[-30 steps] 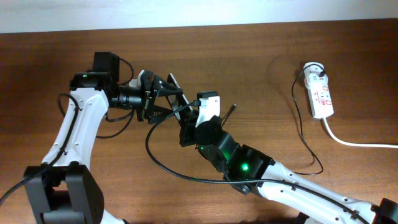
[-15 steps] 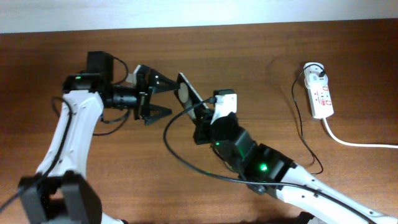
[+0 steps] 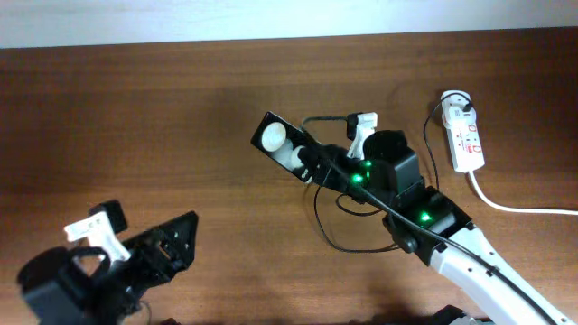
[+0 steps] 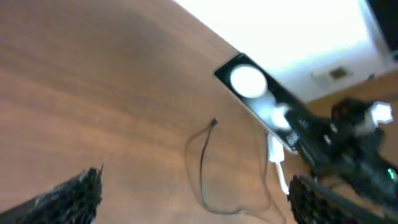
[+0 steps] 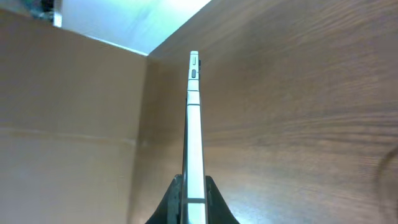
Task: Plug charger to phone and switch on socket
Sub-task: 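Bring the phone and cable end together between both grippers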
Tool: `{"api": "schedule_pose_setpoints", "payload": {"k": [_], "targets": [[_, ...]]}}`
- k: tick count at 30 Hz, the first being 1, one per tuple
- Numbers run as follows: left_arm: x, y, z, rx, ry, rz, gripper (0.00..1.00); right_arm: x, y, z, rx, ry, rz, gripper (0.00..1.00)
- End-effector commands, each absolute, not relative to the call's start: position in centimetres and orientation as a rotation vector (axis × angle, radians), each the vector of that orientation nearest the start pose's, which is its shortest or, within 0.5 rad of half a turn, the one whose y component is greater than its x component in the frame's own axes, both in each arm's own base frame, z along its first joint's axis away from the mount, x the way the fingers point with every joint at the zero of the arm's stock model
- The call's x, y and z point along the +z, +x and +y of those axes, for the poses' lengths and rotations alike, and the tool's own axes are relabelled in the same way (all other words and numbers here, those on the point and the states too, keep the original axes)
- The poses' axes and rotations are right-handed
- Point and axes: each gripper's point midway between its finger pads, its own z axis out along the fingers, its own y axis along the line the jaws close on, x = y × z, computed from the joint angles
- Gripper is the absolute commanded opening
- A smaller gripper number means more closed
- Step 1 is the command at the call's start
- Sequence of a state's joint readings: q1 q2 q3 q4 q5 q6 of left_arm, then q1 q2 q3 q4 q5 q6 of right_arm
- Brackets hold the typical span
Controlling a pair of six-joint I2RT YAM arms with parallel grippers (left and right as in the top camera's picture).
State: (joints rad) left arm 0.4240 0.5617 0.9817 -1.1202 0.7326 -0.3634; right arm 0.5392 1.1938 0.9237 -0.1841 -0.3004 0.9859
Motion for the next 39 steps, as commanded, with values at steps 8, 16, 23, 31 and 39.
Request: {"api": "schedule_pose_setpoints", "payload": {"k": [8, 16, 23, 31, 39], "targets": [[18.8, 26.4, -6.6, -1.663, -1.049, 2.051, 0.99, 25.0, 30.0, 25.3, 1.392, 0.488, 2.275, 0.04], [18.6, 31.8, -15.7, -1.941, -1.074, 2.099, 1.00, 23.8, 31.1, 25.8, 1.432, 0.654, 2.283, 0.04], [19.9, 32.8, -16.5, -1.957, -1.099, 2.011, 0.93, 23.1, 29.9, 28.1, 1.426, 0.835, 2.273, 0.04], [20.3, 33.0, -16.4, -2.005, -1.202, 1.978, 0.62, 23.0, 29.4, 28.6, 1.482, 1.000, 2.264, 0.04], [22.4, 33.2, -16.5, -2.045, -1.064, 1.917, 0.60, 22.1, 29.7, 29.7, 1.491, 0.983, 2.285, 0.04]]}}
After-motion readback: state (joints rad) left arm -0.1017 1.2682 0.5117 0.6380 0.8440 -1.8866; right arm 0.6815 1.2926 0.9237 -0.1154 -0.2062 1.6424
